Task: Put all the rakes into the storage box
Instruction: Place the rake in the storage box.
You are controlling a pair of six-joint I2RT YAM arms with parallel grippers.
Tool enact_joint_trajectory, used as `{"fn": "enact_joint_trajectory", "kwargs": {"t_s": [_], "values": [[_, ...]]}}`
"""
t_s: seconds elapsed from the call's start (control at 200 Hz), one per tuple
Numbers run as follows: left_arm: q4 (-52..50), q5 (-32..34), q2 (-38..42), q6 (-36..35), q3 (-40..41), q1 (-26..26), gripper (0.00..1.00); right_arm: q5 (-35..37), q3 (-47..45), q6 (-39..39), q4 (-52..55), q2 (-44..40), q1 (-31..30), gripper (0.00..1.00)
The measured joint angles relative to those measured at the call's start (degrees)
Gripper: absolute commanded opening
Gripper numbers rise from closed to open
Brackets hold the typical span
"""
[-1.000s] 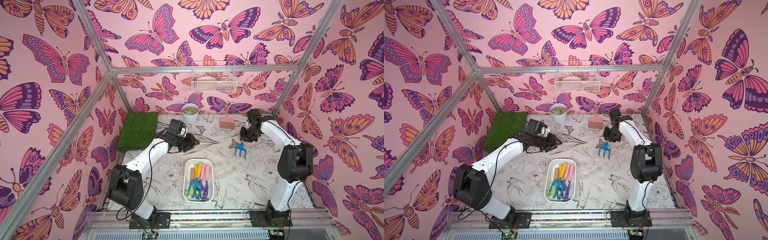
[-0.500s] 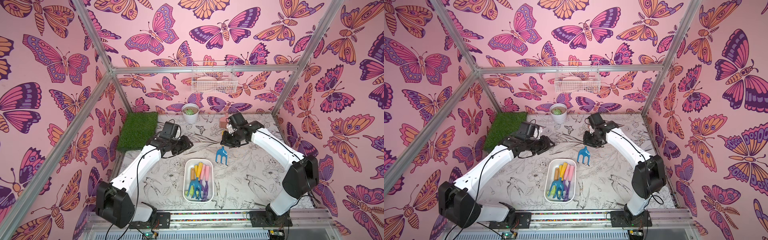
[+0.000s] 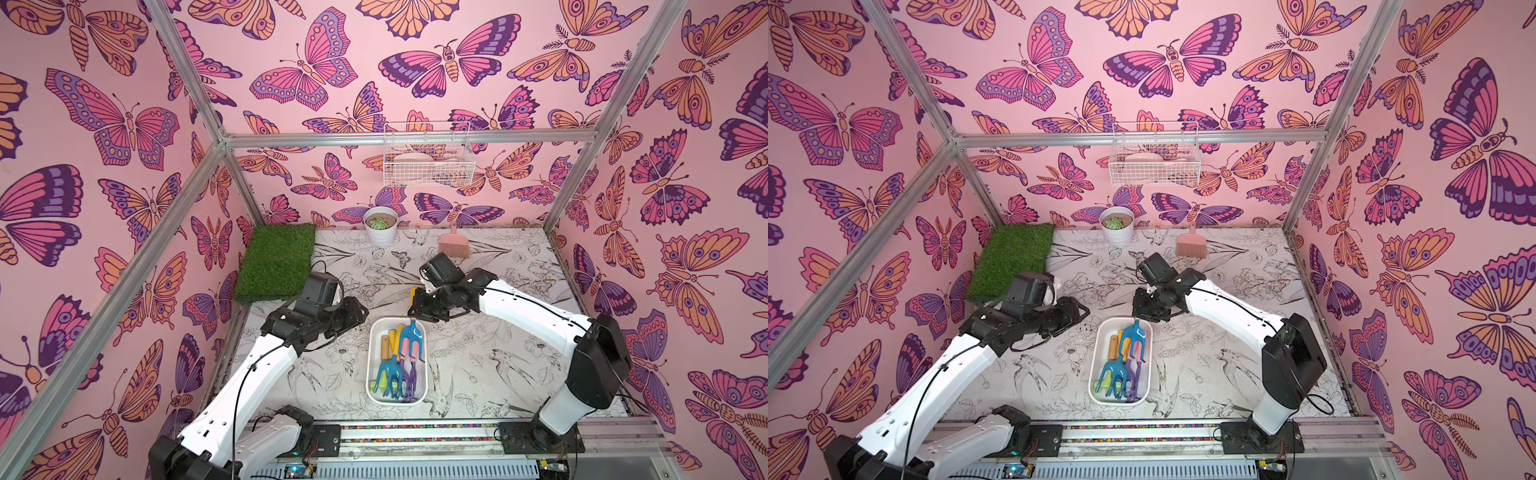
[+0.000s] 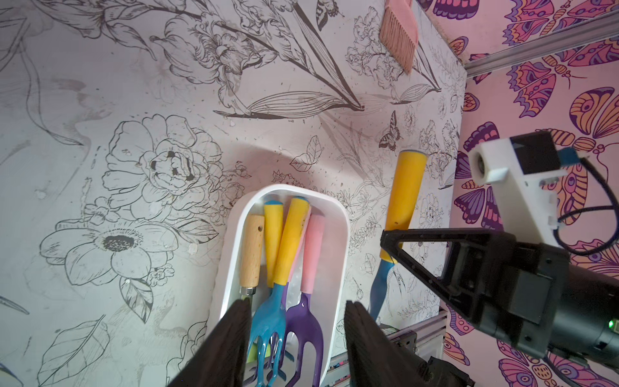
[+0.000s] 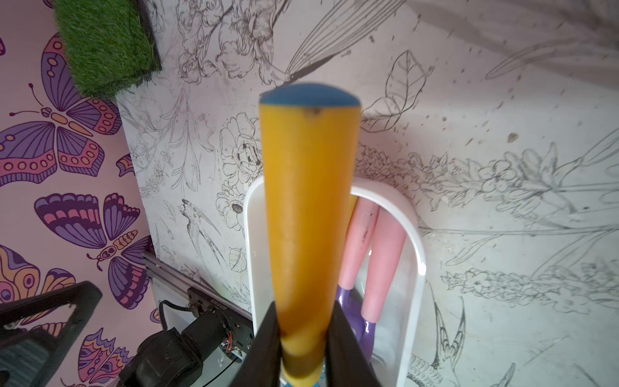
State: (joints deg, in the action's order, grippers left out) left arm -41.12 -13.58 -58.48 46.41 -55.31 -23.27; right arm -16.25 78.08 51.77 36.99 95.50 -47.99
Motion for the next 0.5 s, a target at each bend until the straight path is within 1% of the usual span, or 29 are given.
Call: {"fn": "enact_joint_trajectory", "kwargs": {"t_s": [0.215,0.376,0.451,0.501], "values": [[-1.53,0.83,3.26,1.22,1.7,0.0,0.51,-0.94,-0.66,3.5,-2.99,0.94,-4.37,0.05],[-2.27,1.14,3.85,1.66,1.75,0.0,0.51,-1.31,-0.98,5.29,-4.79,2.1,-5.92,0.08],[-2.32,1.2,3.85,1.73,1.75,0.0,0.51,-1.51,-2.08,6.1,-5.79,2.16,-6.4,0.15],[-2.32,1.2,3.85,1.84,1.75,0.0,0.52,-1.81,-2.91,6.8,-6.23,2.16,-6.67,0.24]]}}
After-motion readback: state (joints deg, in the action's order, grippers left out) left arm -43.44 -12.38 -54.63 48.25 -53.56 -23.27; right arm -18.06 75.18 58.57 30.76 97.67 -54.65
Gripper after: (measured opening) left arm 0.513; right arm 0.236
